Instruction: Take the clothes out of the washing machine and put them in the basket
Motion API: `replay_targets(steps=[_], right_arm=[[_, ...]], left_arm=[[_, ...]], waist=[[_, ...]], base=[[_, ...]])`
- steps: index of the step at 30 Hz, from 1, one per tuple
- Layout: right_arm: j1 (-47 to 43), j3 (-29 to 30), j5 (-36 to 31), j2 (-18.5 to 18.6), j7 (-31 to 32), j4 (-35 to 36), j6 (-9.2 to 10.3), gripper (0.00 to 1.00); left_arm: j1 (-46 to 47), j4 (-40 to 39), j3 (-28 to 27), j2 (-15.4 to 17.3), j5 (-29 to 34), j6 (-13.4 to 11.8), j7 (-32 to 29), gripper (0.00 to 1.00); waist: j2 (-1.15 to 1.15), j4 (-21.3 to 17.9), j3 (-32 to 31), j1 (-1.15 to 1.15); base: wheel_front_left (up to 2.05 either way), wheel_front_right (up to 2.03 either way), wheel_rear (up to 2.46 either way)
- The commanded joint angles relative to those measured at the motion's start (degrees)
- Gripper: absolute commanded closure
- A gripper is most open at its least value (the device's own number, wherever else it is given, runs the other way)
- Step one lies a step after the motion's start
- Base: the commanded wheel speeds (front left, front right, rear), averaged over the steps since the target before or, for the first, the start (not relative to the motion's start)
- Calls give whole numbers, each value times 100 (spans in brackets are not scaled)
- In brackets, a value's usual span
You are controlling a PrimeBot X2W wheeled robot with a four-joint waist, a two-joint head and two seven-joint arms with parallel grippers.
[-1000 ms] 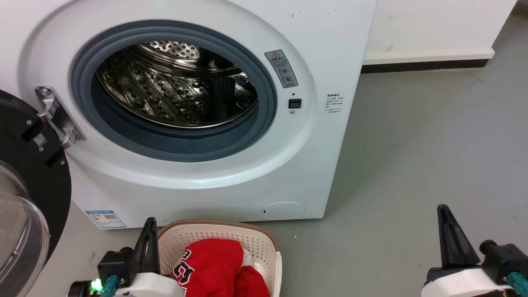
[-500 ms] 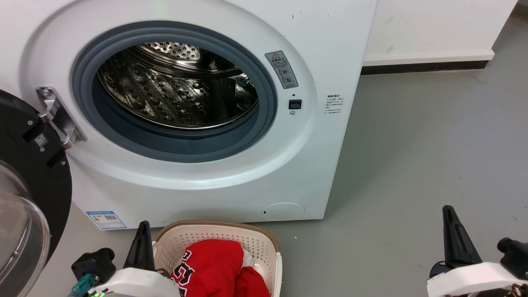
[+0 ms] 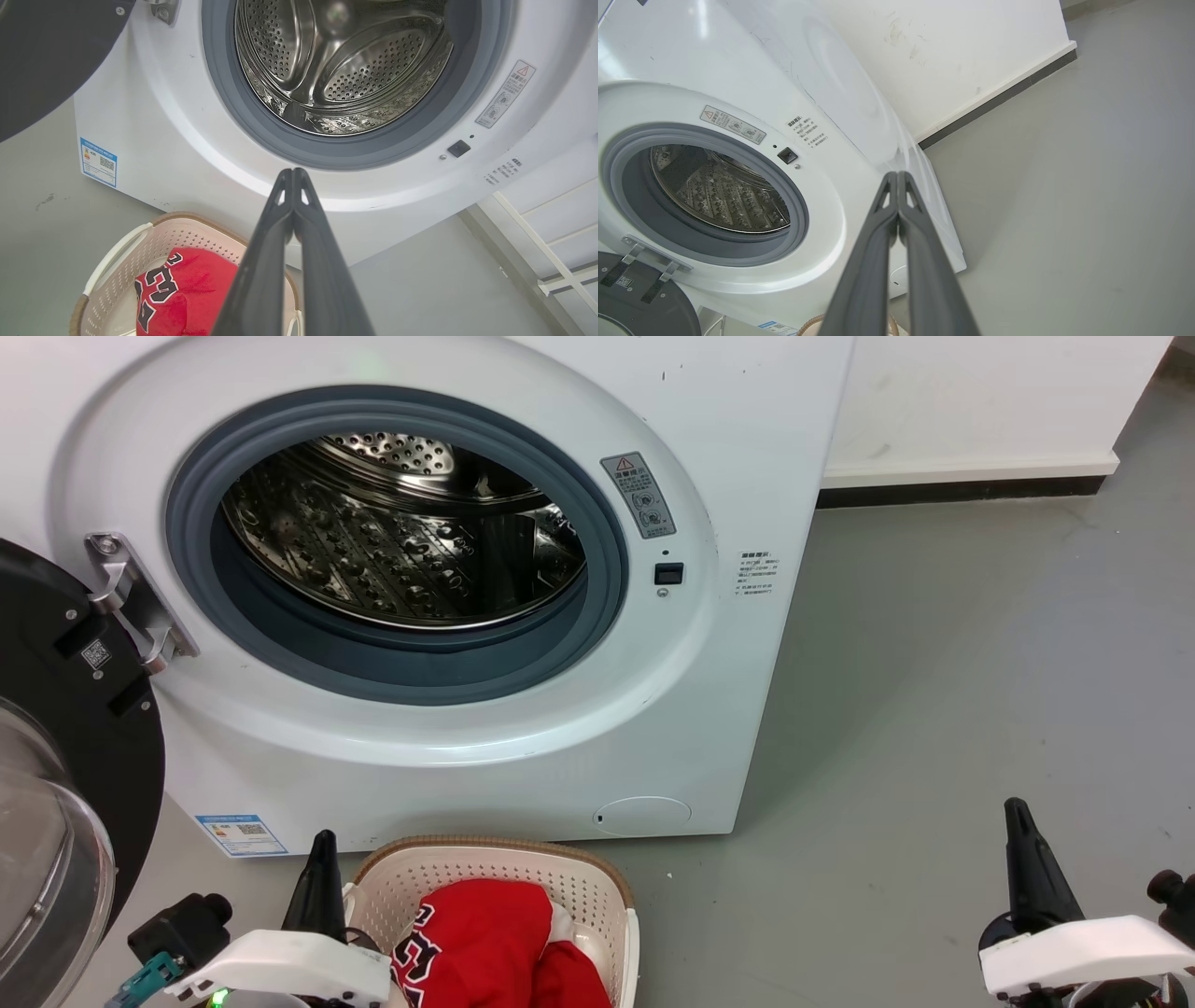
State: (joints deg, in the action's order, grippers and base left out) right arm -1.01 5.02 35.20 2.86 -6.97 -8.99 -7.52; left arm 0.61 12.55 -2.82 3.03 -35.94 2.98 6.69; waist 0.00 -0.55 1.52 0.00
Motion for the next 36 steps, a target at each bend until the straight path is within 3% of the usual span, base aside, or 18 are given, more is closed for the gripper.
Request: replay_targets(steps=[1,36], right_arm=[[198,19,220,6,41,50,1,100],[468,84,2792,7,655,-208,2,100]], left_arm=[[190,-58,-39,9,-206,29,-34,100],[394,39,-204,-2,-2749,233,-646,100]], waist=[[0,1,-2,0],[0,21,-50,0]], base=[[0,0,0],[0,0,0]])
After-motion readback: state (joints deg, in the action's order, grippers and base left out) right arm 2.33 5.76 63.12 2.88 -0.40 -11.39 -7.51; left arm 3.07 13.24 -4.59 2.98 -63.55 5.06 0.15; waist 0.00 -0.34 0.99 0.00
